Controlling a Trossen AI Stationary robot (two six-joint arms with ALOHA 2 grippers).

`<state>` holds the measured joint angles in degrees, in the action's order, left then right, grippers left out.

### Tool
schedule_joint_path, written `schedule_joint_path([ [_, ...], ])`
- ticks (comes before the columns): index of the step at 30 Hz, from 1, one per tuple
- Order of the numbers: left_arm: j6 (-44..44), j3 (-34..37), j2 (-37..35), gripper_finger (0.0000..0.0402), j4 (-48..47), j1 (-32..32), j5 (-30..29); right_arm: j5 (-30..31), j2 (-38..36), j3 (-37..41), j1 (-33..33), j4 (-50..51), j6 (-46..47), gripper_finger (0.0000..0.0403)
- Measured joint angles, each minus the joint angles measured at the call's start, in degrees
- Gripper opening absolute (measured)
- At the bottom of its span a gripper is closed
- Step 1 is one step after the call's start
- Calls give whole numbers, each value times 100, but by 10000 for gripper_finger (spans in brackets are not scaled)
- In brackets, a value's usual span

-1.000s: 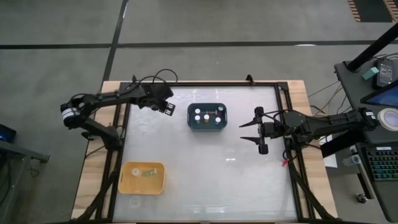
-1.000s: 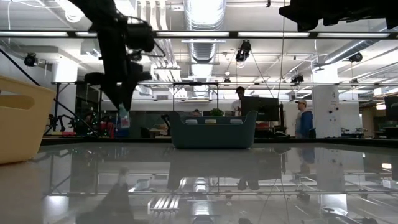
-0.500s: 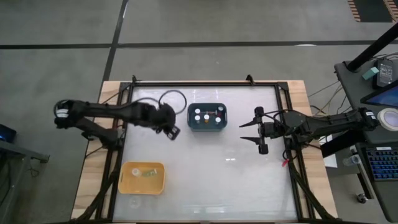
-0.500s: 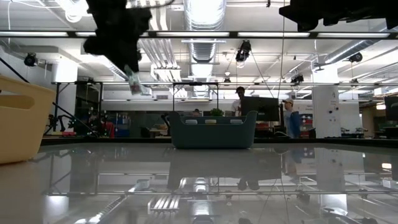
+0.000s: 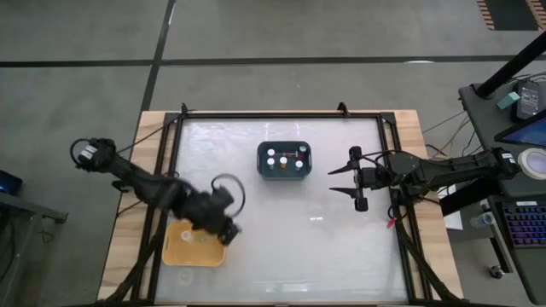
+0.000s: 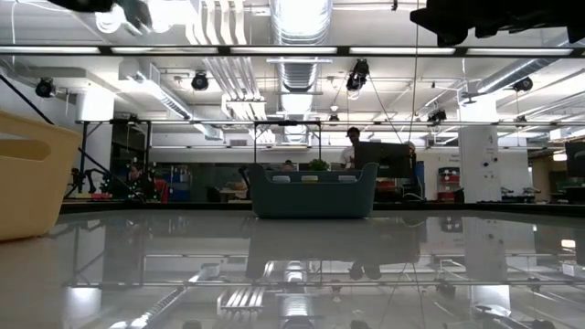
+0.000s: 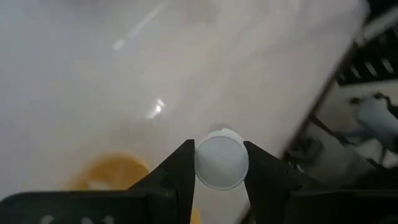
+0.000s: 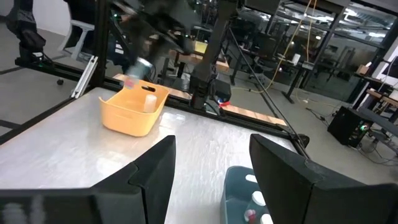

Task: Pick and place medicine bottles into bin by pill shape (circle, oval)
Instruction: Put the green capsule bottle into the blue bin

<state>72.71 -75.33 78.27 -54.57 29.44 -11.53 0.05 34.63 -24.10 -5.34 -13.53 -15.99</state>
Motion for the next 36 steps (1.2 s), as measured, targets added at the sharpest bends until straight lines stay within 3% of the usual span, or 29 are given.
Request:
schedule_joint_path([
  [9, 1147, -366, 707, 96, -212, 1352, 920, -2, 4, 0, 0, 1, 113, 199],
  [17, 1297, -491, 867, 96, -1359, 2108, 999, -2, 4, 0, 0, -37, 194, 199],
  [25, 1353, -470, 838, 96, -1497, 2172, 989, -2, 4, 0, 0, -42, 264, 199],
  [29, 1321, -468, 834, 96, -1492, 2128, 645, -2, 42, 17, 0, -44, 443, 199],
  [36, -384, -533, 874, 96, -1244, 1364, -356, -4, 639, -9, -2, -321, 596, 199],
])
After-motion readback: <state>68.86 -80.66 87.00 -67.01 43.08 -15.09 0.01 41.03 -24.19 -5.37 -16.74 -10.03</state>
